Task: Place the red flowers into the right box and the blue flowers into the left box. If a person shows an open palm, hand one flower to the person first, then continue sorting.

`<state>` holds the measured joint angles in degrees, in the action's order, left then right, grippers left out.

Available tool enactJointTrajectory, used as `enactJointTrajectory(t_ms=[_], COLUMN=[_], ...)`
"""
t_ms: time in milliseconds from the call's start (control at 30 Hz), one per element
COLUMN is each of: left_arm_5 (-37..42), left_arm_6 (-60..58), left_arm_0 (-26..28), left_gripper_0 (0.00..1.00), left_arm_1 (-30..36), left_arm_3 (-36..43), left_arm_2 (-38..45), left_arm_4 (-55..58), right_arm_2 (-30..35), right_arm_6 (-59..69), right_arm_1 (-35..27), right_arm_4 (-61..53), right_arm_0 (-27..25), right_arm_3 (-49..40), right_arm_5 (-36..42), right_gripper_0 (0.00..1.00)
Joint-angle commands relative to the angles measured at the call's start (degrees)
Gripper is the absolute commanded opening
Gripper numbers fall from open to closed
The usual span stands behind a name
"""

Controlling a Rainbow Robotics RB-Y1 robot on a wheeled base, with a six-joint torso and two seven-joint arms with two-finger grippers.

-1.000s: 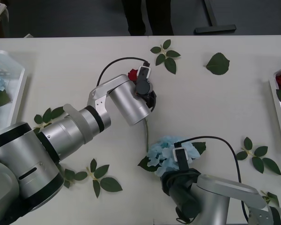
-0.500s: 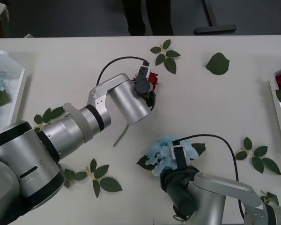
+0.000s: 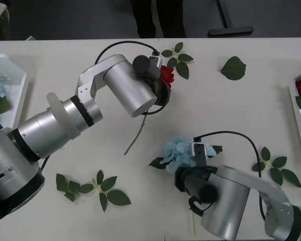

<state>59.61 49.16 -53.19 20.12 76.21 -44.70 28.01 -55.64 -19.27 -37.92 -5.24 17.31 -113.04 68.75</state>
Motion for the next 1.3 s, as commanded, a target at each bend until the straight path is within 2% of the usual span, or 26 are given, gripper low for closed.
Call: enactJointTrajectory(t_ms=[33,200,467,600,867,1200,1233,1300], left_arm_5=[3.41,2.44,-3.36,-9.07,-21.81,-37.46,-38.07,-39.92], left_arm_6=[7.53,13.15,15.08,15.08,15.7,15.08,15.08,15.0], left_arm_0=[0.37,7.57,16.8,19.26,22.78,26.82,27.0,27.61], left_gripper_0=[0.0,0.0,0.0,0.0,0.0,0.0,0.0,0.0], left_arm_1=[5.64,9.68,11.0,8.36,2.38,-3.59,-3.95,-5.44], left_arm_3=[10.89,23.02,36.73,38.31,38.4,38.22,38.22,38.22], left_arm_2=[8.31,16.57,23.6,23.78,22.37,16.66,16.49,15.87], left_arm_4=[5.03,10.75,12.68,11.1,9.69,9.34,9.34,9.34], right_arm_2=[10.55,24.44,38.94,39.46,39.38,37.36,36.83,34.89], right_arm_6=[-4.9,-17.56,-28.1,-32.41,-32.67,-33.82,-33.82,-33.47], right_arm_1=[-4.71,-6.82,-6.91,-7.17,-5.77,-2.16,-2.16,-2.16], right_arm_4=[-6.98,-19.02,-32.38,-33.61,-32.47,-28.95,-28.25,-25.61], right_arm_0=[1.06,0.97,1.06,1.76,2.29,2.46,2.46,2.55], right_arm_3=[-4.47,-4.21,-0.95,1.95,5.73,13.64,13.64,13.99], right_arm_5=[0.25,0.25,1.13,1.04,-0.1,-4.15,-4.41,-5.2], right_gripper_0=[0.0,0.0,0.0,0.0,0.0,0.0,0.03,0.22])
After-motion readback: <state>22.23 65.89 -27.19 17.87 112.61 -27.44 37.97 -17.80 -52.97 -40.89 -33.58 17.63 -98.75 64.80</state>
